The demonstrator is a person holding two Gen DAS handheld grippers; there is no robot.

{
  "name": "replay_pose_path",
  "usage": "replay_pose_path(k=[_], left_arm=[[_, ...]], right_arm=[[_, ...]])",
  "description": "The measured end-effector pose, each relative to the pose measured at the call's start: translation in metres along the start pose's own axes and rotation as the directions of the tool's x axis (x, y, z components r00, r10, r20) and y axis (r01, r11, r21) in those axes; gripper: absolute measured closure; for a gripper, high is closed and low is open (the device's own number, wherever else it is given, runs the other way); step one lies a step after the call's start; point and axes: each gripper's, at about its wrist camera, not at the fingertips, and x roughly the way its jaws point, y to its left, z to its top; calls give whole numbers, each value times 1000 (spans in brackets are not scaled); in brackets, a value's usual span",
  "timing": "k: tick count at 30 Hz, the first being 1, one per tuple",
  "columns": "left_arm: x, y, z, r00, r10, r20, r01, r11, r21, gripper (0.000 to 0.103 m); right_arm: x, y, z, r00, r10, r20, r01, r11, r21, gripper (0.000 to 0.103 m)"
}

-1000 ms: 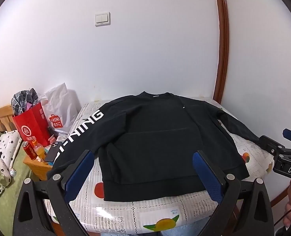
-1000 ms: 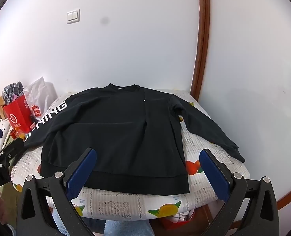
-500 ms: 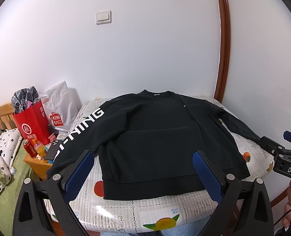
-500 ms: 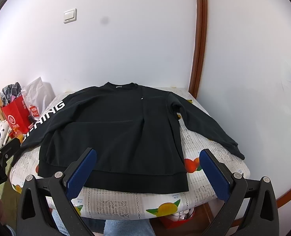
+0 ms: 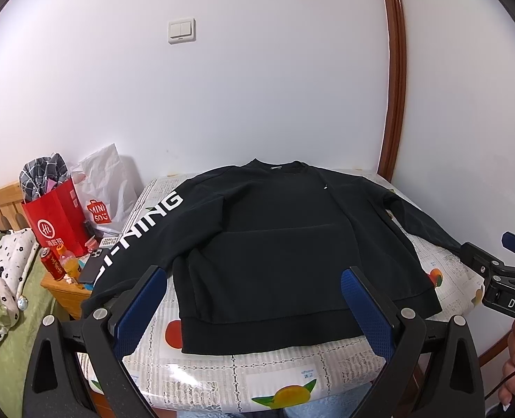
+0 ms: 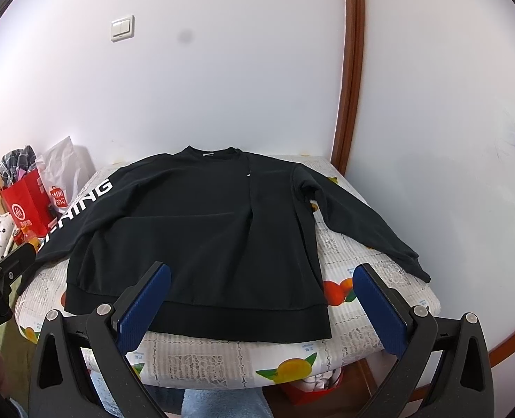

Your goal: Fold small clothes

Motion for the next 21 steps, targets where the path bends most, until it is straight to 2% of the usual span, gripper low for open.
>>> replay_pose_path(k=[21], left_arm=[[0,-1,-2,1000,-1,-1,1,1000,0,2]], right_arm=[[-2,0,-1,1000,-3,4,3,1000,4,0]])
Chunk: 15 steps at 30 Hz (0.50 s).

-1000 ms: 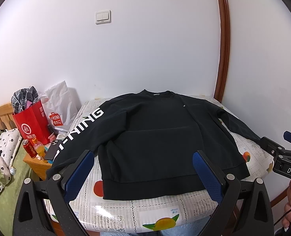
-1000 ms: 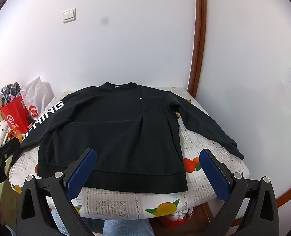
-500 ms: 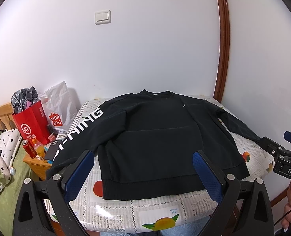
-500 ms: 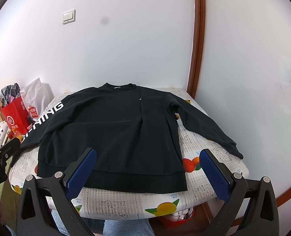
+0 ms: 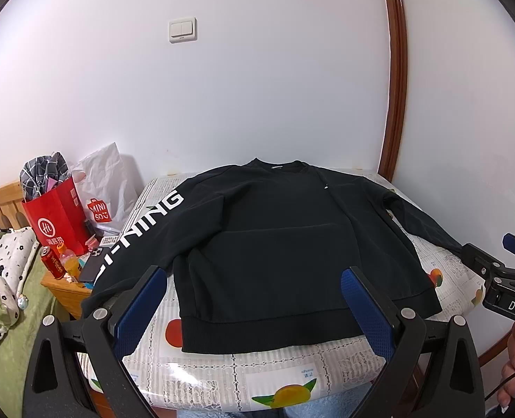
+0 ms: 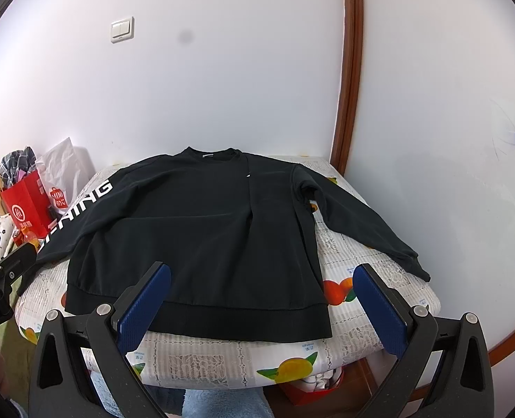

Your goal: Fold small clothes

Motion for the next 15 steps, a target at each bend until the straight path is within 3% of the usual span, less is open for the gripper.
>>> replay_pose_path(k=[15], left_arm=[[0,0,-2,1000,-3,-2,3,1000,-2,2]], right_arm=[[-1,1,0,1000,-1,1,1,1000,-2,0]])
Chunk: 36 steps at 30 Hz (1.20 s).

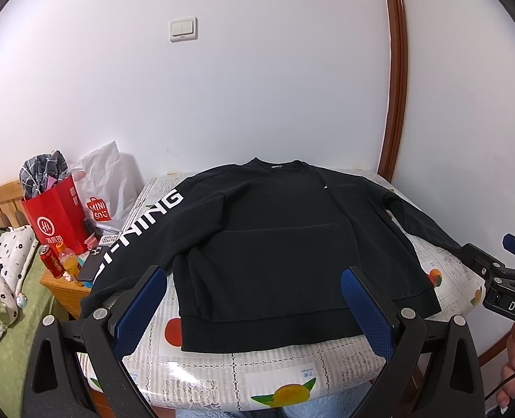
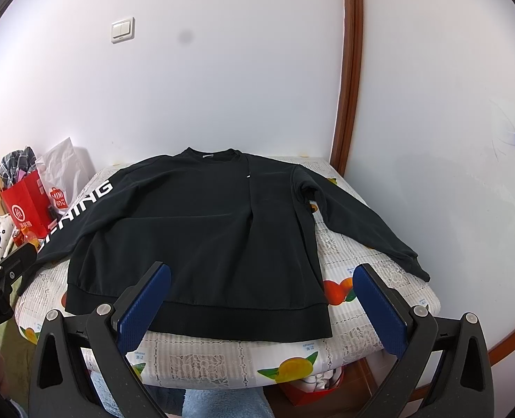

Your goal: Fold small clothes

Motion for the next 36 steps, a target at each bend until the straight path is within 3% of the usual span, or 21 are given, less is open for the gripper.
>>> replay_pose_path(k=[20,36], left_arm=[[0,3,0,1000,5,8,-5,1000,-8,2],[15,15,4,999,-37,19,37,999,-17,2]], right_arm=[[3,0,1,1000,-8,-2,8,1000,1,0],[22,7,10,998,-55,4,55,998,-26,0]])
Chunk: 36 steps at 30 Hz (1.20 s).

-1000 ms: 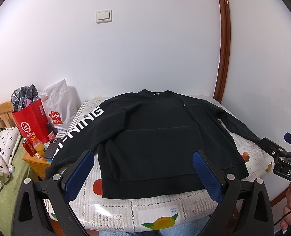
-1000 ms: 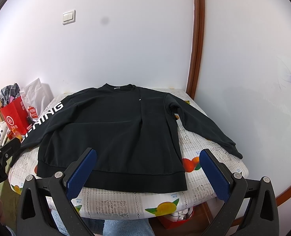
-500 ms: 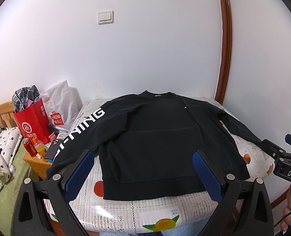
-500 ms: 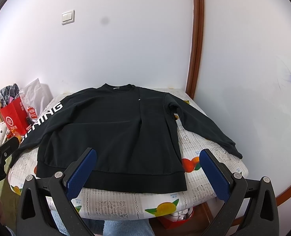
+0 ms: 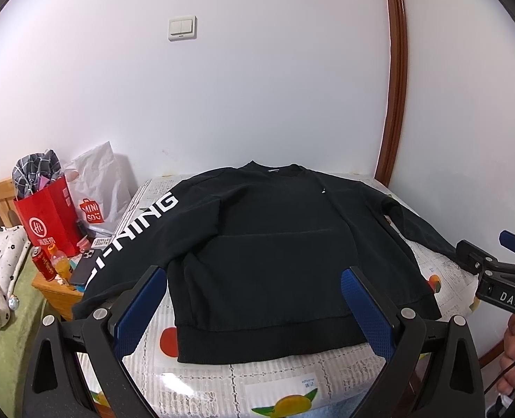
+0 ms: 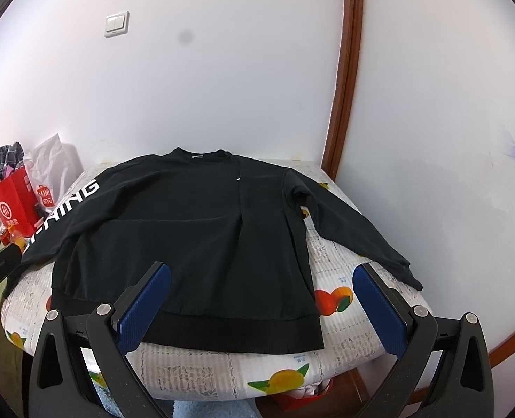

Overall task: Fold small clothes
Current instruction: 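Grasp the printed sleeve cuff with the left gripper and lift it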

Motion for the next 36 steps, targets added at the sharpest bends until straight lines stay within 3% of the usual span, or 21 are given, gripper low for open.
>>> replay_pose_path(k=[5,12,18,20,21,25,28,32,36], left_arm=[[23,18,2,999,-18,-44,16,999,-36,2],[67,63,-11,987,18,-158,-42,988,-147,2],[108,115,-34,969,37,-245,-102,961,-257,3],[121,137,-47,964,12,-267,-104,936,-337,7],[125,147,-52,964,5,-264,-107,922,-373,14],[142,185,-73,971,-21,-240,-105,860,-499,22],[156,198,-81,973,-50,-227,-88,826,-557,28],[174,210,-83,980,-52,-193,-79,785,-615,31],[193,221,-79,982,-33,-185,-99,744,-661,40]], right_arm=[[17,-5,4,1000,-25,-10,25,1000,9,0],[66,3,4,995,12,-100,-12,1000,4,0],[112,23,-2,987,34,-156,-37,999,-14,1],[125,29,-4,984,27,-174,-32,999,-29,1],[134,33,-5,982,20,-186,-28,999,-38,1],[159,41,-8,975,13,-221,-25,998,-51,1],[175,46,-10,970,9,-242,-25,998,-62,1],[195,51,-12,962,-5,-273,-19,996,-85,1],[208,52,-10,959,-22,-283,-10,994,-110,1]])
